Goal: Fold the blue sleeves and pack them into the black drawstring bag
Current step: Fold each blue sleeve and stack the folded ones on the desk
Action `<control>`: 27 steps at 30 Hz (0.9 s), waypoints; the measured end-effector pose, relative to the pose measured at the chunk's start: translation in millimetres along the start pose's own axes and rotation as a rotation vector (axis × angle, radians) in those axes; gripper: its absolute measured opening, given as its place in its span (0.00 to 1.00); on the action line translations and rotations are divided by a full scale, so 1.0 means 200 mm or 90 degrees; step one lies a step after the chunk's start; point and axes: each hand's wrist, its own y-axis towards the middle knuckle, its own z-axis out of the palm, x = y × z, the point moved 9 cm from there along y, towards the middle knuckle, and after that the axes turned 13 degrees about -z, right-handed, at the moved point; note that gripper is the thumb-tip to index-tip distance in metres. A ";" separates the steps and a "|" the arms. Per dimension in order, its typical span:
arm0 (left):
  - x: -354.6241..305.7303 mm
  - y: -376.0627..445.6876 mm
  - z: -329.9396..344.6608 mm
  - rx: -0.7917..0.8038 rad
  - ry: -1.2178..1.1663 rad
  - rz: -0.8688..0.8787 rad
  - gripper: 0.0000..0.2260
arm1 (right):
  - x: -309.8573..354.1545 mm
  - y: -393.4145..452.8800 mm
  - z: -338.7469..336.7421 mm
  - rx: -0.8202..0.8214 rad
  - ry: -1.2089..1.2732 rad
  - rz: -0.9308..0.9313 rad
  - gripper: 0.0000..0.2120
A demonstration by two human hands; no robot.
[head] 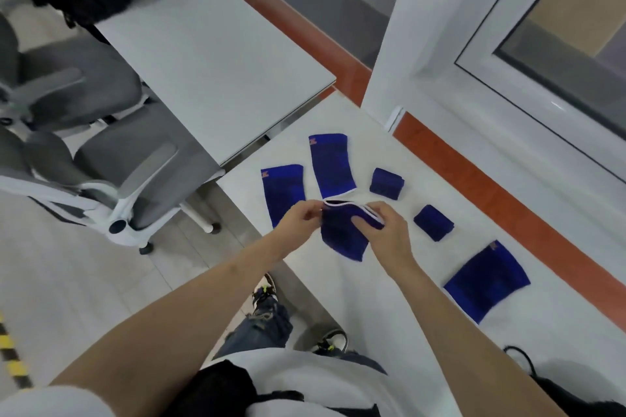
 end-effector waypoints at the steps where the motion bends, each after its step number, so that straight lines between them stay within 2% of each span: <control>1: -0.01 0.00 -0.05 0.004 0.031 0.032 0.12 | 0.05 0.05 0.03 0.002 0.015 -0.006 0.09; 5: -0.01 0.05 -0.23 -0.002 0.012 0.044 0.07 | 0.15 0.23 0.18 0.017 0.056 0.017 0.12; 7: 0.00 0.07 -0.32 -0.006 -0.062 0.025 0.07 | 0.15 0.28 0.26 -0.003 0.103 0.045 0.13; 11: 0.08 0.13 -0.42 0.053 -0.231 -0.067 0.05 | 0.09 0.30 0.43 -0.011 0.173 0.113 0.14; 16: 0.16 0.20 -0.52 0.082 -0.312 -0.128 0.05 | 0.01 0.30 0.62 0.036 0.114 0.153 0.07; 21: 0.29 0.29 -0.61 0.008 -0.341 -0.202 0.05 | -0.04 0.36 0.71 0.045 -0.008 0.167 0.03; 24: 0.36 0.31 -0.63 -0.022 -0.356 -0.228 0.05 | -0.06 0.41 0.77 0.043 -0.008 0.181 0.02; 27: 0.40 0.34 -0.63 -0.021 -0.366 -0.236 0.09 | -0.08 0.46 0.83 0.045 0.008 0.200 0.02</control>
